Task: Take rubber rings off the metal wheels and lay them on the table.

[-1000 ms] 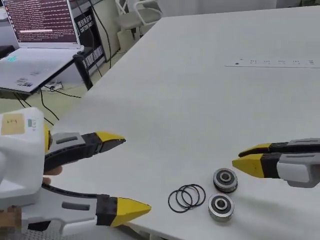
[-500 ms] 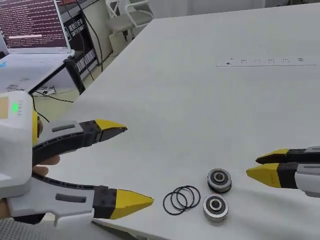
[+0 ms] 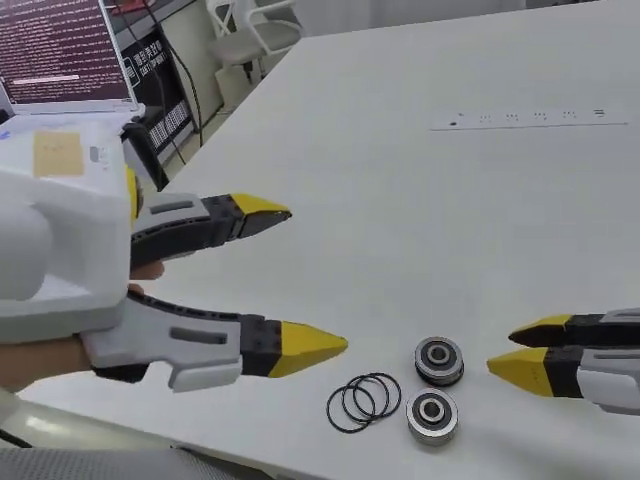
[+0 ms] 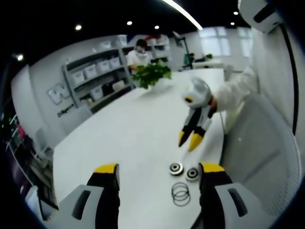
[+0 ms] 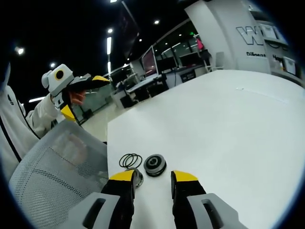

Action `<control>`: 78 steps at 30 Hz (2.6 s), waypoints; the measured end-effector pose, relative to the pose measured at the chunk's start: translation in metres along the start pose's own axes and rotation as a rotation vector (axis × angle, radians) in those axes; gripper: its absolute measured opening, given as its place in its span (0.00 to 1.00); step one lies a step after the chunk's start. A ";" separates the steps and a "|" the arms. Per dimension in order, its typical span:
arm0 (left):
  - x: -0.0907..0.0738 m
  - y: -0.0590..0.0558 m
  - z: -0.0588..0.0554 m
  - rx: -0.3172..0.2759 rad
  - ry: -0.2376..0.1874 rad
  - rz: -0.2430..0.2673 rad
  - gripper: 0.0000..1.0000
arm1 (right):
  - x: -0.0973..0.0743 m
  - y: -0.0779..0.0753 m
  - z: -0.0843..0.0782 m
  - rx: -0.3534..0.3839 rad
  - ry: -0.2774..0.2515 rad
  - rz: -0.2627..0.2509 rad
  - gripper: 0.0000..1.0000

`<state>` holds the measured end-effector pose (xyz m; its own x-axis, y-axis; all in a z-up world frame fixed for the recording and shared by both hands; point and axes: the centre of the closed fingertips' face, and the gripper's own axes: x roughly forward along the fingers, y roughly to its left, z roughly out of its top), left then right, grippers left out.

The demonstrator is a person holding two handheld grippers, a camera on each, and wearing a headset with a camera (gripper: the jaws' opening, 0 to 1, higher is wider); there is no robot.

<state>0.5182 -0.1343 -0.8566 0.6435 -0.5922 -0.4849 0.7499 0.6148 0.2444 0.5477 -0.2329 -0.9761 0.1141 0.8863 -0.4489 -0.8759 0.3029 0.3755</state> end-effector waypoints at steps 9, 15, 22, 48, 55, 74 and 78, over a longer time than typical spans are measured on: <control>0.029 -0.006 0.010 0.029 -0.018 -0.066 0.66 | 0.008 -0.003 -0.004 -0.049 0.012 -0.023 0.30; 0.047 -0.013 0.012 0.045 -0.013 -0.103 0.63 | 0.012 -0.007 -0.003 -0.091 0.010 -0.044 0.31; 0.067 -0.019 0.007 0.064 -0.005 -0.132 0.55 | 0.018 -0.008 -0.006 -0.126 0.032 -0.048 0.30; 0.119 -0.027 -0.058 -0.023 0.095 -0.168 0.39 | 0.045 -0.010 -0.024 -0.226 0.138 -0.009 0.26; 0.130 -0.030 -0.069 -0.052 0.138 -0.175 0.35 | 0.047 -0.011 -0.023 -0.252 0.139 -0.003 0.22; 0.137 -0.046 -0.083 -0.079 0.171 -0.222 0.15 | 0.047 -0.013 -0.024 -0.330 0.142 -0.007 0.14; 0.137 -0.045 -0.083 -0.089 0.165 -0.219 0.15 | 0.045 -0.012 -0.024 -0.375 0.150 -0.014 0.11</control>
<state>0.5599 -0.2003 -1.0040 0.4290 -0.6277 -0.6496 0.8471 0.5292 0.0482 0.5519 -0.2051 -1.0207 0.0821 0.8134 -0.5759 -0.9882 0.1414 0.0588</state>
